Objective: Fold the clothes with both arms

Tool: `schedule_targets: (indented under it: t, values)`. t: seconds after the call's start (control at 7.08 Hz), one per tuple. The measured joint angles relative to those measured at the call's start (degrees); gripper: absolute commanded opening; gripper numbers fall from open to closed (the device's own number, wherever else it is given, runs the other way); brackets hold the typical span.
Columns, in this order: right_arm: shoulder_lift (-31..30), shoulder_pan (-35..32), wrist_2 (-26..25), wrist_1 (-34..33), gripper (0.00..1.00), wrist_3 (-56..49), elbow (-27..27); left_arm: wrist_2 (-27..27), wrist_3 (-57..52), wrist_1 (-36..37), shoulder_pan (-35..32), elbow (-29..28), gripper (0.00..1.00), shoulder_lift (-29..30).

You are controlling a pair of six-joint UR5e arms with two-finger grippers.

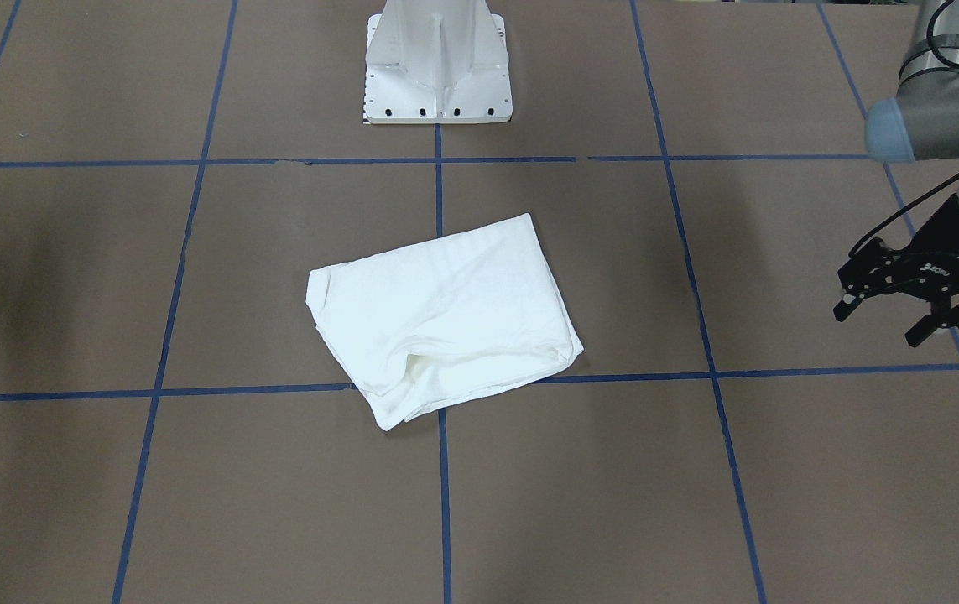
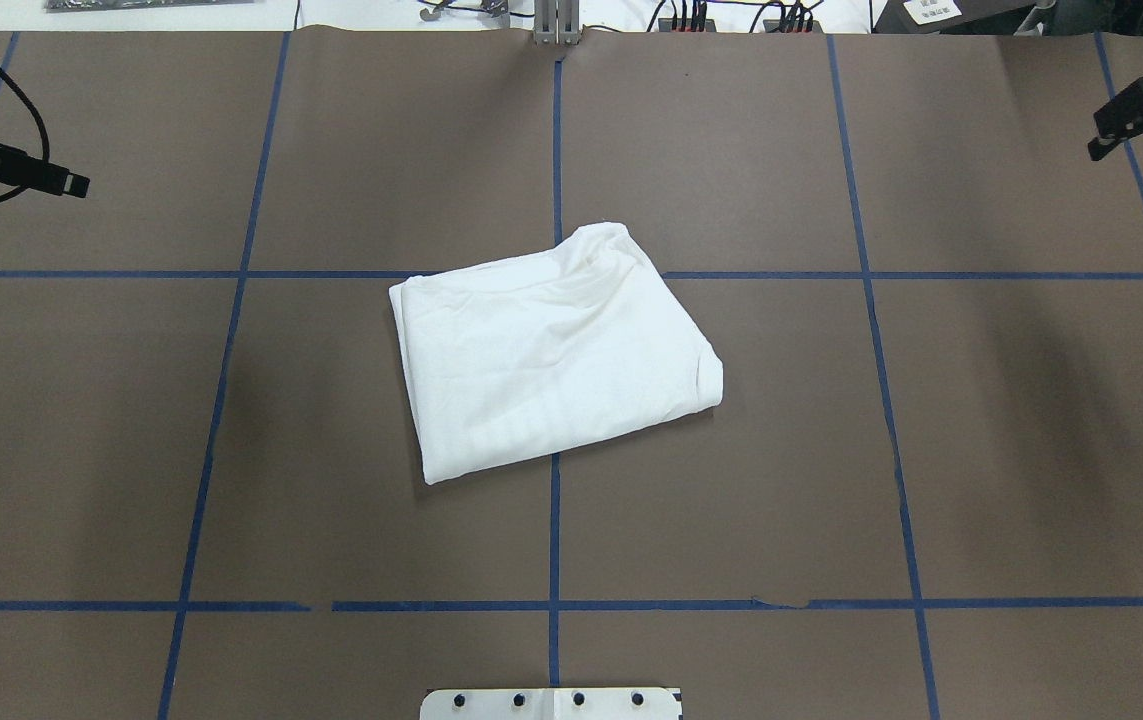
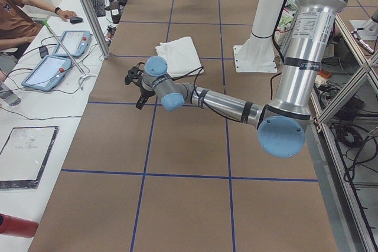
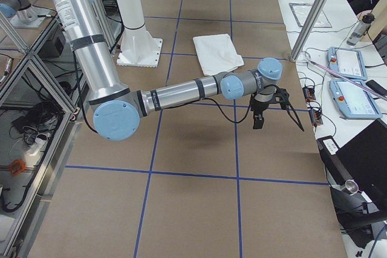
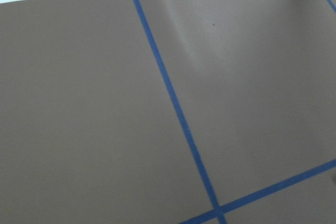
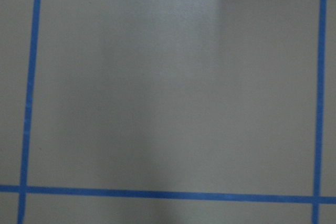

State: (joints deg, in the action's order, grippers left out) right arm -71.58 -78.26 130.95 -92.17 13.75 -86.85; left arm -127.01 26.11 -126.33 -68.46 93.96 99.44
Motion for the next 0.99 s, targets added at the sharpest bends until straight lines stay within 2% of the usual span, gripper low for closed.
schedule_targets:
  t: [0.14,0.42,0.71,0.99]
  values:
    - [-1.9,-2.8,-0.3,-4.4,1.0,-7.6,-1.3,-0.4,-7.2,5.1,-3.3,1.6,1.0,-1.2]
    - [-7.6,-5.5,0.0,-6.9,1.0,-12.3,-7.0,-0.7,-18.2,15.1,-8.5,4.4,1.0,-2.6]
    - [-16.1,-6.4,-0.3,-7.3,1.0,-12.9,-15.4,-0.9,-21.2,19.7,-9.9,5.9,1.0,-3.2]
    - [-20.1,-6.5,-0.7,-7.3,1.0,-12.8,-18.4,-1.0,-21.6,21.8,-12.2,4.6,1.0,-3.4]
